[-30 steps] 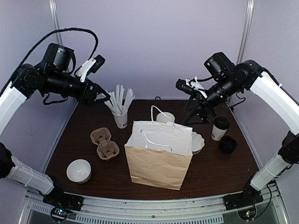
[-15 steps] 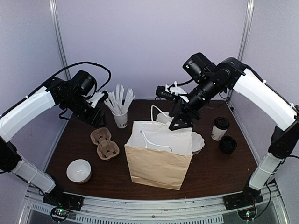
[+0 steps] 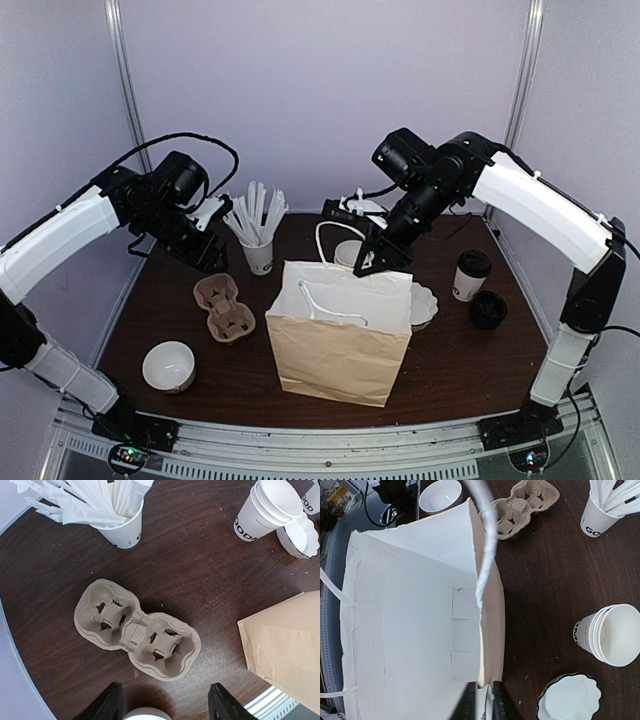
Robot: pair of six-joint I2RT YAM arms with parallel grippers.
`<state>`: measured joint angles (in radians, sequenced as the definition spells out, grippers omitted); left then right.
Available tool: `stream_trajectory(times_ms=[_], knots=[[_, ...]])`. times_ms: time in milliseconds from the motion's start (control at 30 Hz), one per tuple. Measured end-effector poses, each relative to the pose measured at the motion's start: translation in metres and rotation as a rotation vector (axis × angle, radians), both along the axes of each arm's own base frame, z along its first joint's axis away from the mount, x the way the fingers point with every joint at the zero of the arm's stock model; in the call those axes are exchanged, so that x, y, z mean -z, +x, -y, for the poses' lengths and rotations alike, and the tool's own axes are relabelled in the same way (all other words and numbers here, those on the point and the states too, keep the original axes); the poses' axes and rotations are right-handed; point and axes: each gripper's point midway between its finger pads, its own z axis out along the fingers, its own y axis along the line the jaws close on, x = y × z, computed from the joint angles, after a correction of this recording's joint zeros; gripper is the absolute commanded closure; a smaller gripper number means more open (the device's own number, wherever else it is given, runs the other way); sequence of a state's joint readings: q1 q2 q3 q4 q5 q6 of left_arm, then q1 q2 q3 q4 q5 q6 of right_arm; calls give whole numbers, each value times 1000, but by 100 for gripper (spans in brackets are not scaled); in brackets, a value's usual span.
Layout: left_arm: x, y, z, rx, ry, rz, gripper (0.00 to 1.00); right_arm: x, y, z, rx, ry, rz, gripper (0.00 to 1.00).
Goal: Pack the takeout coffee
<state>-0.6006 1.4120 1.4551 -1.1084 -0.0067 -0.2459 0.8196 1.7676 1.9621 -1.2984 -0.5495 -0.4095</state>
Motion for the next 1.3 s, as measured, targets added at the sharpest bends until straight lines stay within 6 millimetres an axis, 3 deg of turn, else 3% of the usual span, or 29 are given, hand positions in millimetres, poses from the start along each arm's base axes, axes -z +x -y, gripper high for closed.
stream_trajectory(times_ms=[267, 400, 633, 767, 1033, 1300], knots=[[1, -1, 3, 9, -14, -7, 41, 0, 3, 3, 5, -5, 10, 100], [13, -5, 0, 7, 6, -37, 38, -5, 4, 16, 22, -5, 21, 100], [54, -9, -14, -4, 86, -176, 48, -27, 0, 50, 63, 20, 85, 100], [81, -5, -20, -92, 91, -270, 54, -31, -4, 58, 72, 28, 94, 100], [116, -27, 14, -137, 11, -378, 60, -25, -5, 61, 77, 14, 83, 100], [141, -16, 21, -165, 52, -370, 92, -25, -4, 61, 77, 16, 86, 100]])
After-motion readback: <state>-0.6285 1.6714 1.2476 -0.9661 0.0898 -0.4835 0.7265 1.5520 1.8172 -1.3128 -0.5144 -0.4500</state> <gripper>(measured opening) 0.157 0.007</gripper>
